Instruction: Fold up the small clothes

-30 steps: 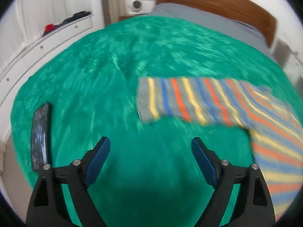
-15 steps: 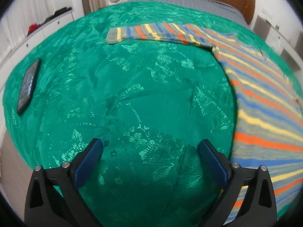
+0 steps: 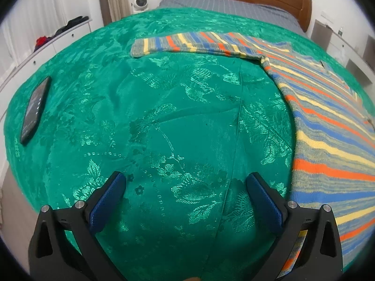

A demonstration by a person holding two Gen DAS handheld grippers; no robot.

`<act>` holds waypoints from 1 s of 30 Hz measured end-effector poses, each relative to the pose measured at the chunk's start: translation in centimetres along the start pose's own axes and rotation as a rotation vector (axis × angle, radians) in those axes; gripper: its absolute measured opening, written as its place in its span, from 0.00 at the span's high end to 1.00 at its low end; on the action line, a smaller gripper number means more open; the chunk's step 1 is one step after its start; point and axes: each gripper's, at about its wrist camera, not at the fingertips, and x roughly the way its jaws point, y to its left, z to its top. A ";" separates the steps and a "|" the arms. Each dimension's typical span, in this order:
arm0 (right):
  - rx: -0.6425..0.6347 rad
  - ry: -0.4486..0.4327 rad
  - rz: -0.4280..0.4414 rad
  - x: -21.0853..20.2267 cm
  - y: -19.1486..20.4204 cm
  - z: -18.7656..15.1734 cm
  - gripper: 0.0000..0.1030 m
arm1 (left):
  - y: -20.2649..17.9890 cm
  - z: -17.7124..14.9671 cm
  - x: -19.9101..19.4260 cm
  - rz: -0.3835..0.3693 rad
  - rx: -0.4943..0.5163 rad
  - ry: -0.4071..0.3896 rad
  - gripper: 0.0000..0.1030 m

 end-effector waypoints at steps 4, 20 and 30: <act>-0.015 -0.005 -0.019 -1.0 0.0 0.6 0.11 | -0.2 -0.1 0.1 0.009 0.010 0.001 0.00; -0.036 -0.032 -0.045 -3.3 -0.2 2.0 0.11 | -0.2 -0.1 0.2 0.004 0.013 0.011 0.00; -0.036 -0.030 -0.046 -3.5 -0.2 2.0 0.11 | -0.1 -0.2 0.3 0.001 0.013 0.016 0.00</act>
